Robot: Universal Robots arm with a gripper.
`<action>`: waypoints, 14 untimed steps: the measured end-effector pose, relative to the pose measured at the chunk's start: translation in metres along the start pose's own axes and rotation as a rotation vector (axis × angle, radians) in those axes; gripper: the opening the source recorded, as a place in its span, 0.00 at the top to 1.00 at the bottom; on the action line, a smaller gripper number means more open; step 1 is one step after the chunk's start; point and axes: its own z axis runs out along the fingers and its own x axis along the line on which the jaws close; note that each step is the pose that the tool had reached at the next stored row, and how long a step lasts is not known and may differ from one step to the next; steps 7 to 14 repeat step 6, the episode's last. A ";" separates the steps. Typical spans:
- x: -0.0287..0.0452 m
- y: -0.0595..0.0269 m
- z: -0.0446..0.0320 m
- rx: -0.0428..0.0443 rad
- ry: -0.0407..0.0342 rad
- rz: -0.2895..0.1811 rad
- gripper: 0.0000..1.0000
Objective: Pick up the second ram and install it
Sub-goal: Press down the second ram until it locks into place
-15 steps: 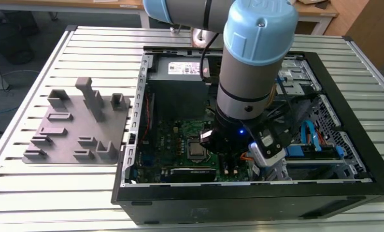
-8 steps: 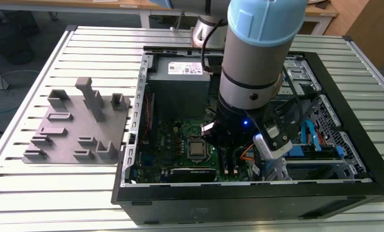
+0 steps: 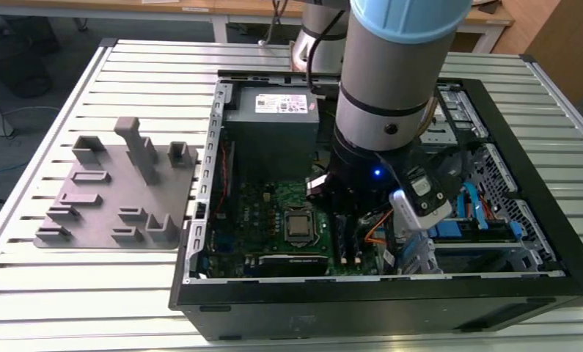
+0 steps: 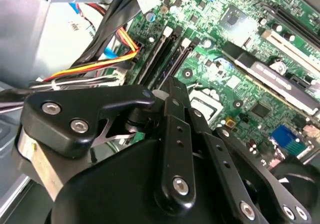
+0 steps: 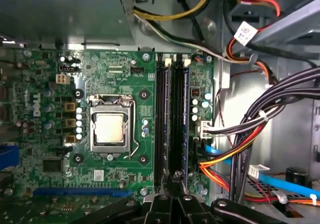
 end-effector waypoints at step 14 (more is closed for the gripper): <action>0.0000 0.0000 -0.0007 -0.0001 0.0000 0.000 0.89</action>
